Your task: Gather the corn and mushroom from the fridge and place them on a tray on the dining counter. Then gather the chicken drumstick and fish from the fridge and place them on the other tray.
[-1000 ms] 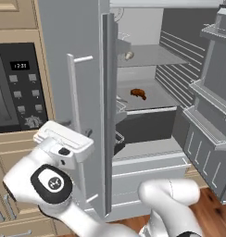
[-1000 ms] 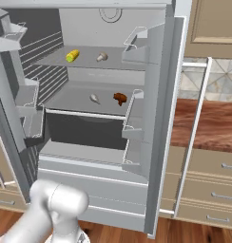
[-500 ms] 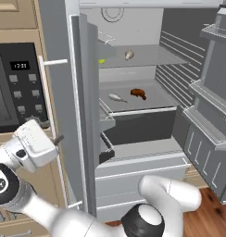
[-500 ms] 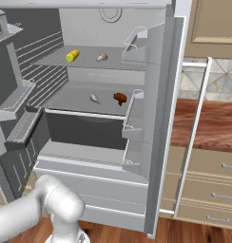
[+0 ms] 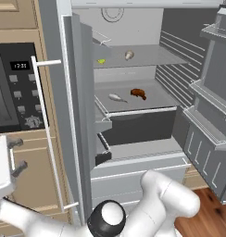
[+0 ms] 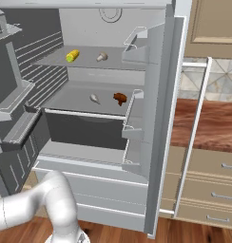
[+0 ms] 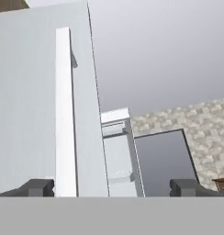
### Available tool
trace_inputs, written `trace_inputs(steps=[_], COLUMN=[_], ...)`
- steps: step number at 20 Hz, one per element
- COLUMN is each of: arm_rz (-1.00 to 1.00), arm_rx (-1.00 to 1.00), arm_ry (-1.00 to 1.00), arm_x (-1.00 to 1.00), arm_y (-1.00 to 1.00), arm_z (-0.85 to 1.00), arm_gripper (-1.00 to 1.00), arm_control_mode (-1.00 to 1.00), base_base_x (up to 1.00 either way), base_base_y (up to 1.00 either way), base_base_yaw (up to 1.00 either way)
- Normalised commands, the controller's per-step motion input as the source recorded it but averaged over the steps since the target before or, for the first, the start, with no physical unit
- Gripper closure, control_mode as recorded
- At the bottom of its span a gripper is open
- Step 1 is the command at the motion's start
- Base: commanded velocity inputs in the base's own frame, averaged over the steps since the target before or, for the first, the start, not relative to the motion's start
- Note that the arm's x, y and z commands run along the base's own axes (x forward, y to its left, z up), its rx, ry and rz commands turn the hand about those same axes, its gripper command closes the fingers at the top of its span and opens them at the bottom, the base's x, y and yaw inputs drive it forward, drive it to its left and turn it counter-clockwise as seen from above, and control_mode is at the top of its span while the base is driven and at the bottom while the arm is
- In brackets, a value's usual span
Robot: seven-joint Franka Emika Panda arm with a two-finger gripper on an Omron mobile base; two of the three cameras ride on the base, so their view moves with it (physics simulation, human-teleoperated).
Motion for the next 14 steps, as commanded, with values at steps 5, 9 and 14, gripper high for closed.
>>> trace_inputs(steps=[5,9,14], arm_rz=[0.15,0.33,0.31], arm_rx=[0.0,0.0,0.0], arm_ry=[-0.01,0.0,0.07], arm_x=[-1.0,-1.0,-0.99], arm_y=[-0.65,-0.64,-0.89], arm_z=[0.02,0.0,0.04], arm_gripper=[-1.0,-1.0,-1.0], arm_control_mode=[-1.0,-1.0,-1.0], base_base_x=[0.0,0.0,0.0], base_base_y=[0.0,0.0,0.0], base_base_yaw=[0.0,0.0,0.0])
